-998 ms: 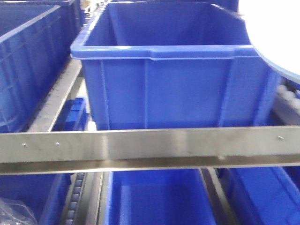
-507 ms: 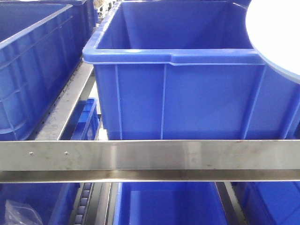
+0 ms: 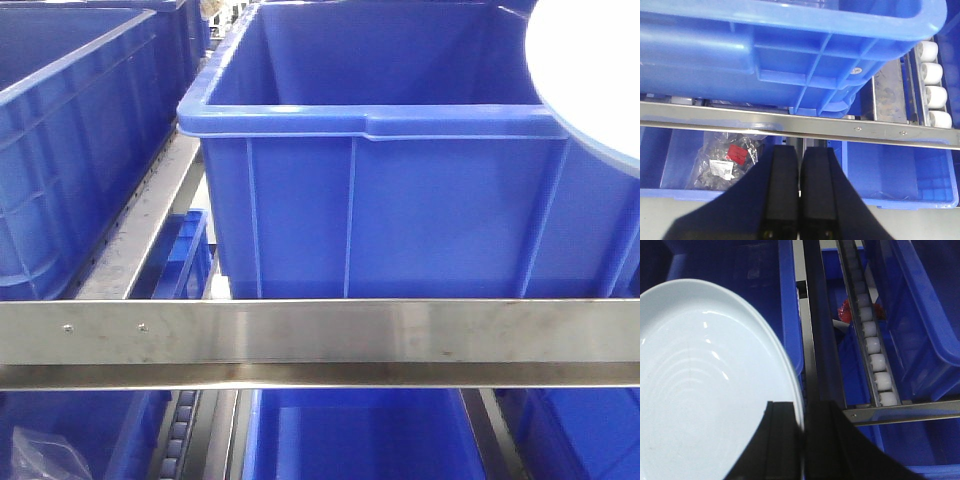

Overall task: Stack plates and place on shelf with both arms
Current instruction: 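Hold the stacked plates in the right gripper above a blue bin, then lower the plates into the blue bin and open the right gripper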

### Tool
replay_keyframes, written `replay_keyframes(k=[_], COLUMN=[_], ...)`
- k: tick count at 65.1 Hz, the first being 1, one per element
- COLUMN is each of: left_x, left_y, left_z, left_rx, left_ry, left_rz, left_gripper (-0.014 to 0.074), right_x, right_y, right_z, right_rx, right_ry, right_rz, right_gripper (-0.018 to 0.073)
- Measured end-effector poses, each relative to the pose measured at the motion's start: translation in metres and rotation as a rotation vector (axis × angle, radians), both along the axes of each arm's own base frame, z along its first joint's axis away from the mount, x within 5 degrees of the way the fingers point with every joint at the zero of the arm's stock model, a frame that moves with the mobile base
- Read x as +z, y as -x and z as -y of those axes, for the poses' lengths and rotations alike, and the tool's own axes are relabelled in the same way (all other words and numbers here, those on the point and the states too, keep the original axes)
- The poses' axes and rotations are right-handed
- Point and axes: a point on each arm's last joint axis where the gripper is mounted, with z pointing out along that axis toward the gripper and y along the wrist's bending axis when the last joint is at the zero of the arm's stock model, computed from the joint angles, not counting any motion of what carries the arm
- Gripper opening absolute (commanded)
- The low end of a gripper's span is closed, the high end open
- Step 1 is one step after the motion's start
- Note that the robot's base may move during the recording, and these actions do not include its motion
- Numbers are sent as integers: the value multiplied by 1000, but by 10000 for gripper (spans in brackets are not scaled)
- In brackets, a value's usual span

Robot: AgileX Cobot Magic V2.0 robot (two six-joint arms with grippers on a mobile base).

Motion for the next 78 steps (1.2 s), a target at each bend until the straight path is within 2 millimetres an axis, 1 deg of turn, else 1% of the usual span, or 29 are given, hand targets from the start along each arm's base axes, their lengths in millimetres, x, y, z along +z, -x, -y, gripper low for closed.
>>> replay_keyframes(k=[23, 34, 45, 55, 65, 71, 78], left_x=[0, 0, 0, 0, 0, 0, 0], left_y=[0, 0, 0, 0, 0, 0, 0], left_z=[0, 0, 0, 0, 0, 0, 0], left_rx=[0, 0, 0, 0, 0, 0, 0], left_ry=[0, 0, 0, 0, 0, 0, 0], left_rz=[0, 0, 0, 0, 0, 0, 0], left_gripper=[85, 85, 85, 85, 85, 85, 85], right_x=[1, 4, 8, 22, 37, 42, 42], right_y=[0, -12, -39, -69, -109, -138, -173], right_z=[0, -1, -2, -2, -6, -17, -36], right_rx=[0, 5, 7, 8, 26, 66, 127], right_ry=[0, -15, -26, -35, -42, -44, -46], right_rz=[12, 59, 45, 63, 85, 86, 63], right_gripper=[29, 29, 29, 29, 29, 29, 29])
